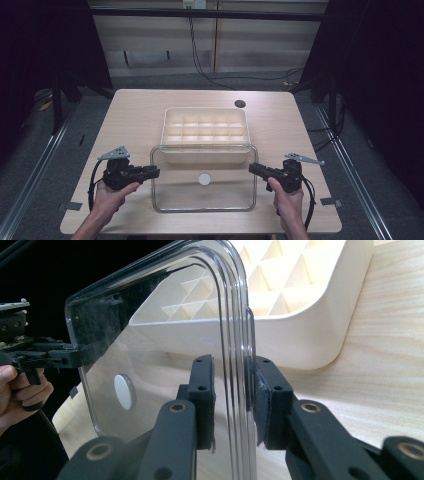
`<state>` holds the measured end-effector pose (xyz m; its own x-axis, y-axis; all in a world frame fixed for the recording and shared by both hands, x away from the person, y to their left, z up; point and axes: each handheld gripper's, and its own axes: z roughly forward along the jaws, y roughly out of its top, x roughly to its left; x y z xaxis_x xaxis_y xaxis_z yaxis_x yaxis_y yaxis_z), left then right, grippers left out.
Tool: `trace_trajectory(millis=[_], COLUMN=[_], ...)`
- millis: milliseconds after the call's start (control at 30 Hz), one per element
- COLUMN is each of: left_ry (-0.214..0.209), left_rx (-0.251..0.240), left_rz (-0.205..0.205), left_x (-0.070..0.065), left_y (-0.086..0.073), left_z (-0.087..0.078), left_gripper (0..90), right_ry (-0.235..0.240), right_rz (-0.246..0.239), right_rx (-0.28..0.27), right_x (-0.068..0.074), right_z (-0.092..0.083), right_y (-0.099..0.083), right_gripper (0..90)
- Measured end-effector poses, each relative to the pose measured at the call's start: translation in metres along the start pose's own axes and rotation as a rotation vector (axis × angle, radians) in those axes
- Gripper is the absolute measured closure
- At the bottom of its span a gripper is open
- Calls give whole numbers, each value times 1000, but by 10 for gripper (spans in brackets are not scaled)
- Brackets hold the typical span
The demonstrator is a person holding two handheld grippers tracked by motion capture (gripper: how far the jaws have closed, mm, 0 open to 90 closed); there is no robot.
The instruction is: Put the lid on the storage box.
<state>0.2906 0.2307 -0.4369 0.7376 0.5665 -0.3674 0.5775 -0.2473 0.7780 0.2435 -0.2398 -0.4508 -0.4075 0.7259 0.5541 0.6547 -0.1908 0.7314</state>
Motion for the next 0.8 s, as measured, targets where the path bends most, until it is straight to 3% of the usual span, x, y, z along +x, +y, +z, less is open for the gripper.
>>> trace_trajectory(millis=[233, 800], left_ry=[3, 18], left_rx=[-24, -65], left_rz=[9, 2], left_x=[-2, 0], left_y=[6, 24], left_z=[-5, -5], left_gripper=[742, 742], right_ry=[-3, -24], right_rz=[-35, -48], right_rx=[-24, -49], right_x=[6, 9], right_z=[-2, -1], right_y=[7, 24], right_gripper=[729, 723])
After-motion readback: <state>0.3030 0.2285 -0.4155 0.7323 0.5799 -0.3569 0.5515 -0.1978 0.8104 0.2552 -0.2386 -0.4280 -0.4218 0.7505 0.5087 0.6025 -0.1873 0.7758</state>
